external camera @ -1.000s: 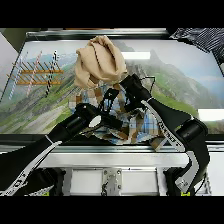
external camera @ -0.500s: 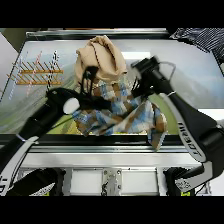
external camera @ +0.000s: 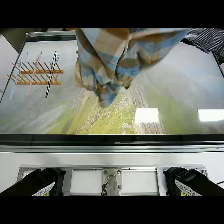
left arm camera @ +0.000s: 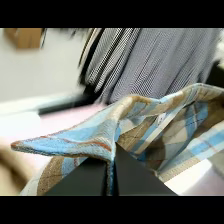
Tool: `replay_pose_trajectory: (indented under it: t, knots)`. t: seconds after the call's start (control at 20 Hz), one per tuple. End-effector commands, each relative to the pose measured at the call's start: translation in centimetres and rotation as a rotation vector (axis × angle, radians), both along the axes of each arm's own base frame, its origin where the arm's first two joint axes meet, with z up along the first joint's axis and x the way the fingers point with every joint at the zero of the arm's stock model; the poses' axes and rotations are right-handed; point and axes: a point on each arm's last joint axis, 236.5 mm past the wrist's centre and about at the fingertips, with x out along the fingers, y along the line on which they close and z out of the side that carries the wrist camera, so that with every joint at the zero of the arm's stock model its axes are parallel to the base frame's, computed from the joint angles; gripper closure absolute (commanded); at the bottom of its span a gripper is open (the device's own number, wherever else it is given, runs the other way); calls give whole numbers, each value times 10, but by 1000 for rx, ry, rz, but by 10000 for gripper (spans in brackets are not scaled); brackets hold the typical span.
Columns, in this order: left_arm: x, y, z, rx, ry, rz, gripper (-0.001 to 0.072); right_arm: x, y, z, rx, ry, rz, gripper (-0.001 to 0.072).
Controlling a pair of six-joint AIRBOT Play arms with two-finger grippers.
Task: Fold the clothes and pants, and hang the long-sleeved shirts on hangers.
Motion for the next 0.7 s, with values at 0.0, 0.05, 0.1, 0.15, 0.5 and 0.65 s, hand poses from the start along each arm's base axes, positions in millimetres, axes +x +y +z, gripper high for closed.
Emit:
replay_pose_trajectory:
  t: [0.0,0.05,0.1,0.15,0.5,0.65]
  knots:
    - [-63,5,69,-101,-201,-85,696,-71,-12,75,145,-242,65,696]
    - [-72,6,71,-120,-230,-97,696,-77,-13,77,160,-246,69,697]
    - [-75,8,70,-127,-253,-92,696,-79,-14,75,178,-233,64,696]
    - [-73,12,65,-122,-255,-74,696,-77,-14,69,175,-209,60,696]
    - [24,26,-117,148,201,121,696,-25,-14,-135,-74,431,-86,698]
    - [27,20,-254,352,518,114,696,-46,-15,-234,-159,716,-123,698]
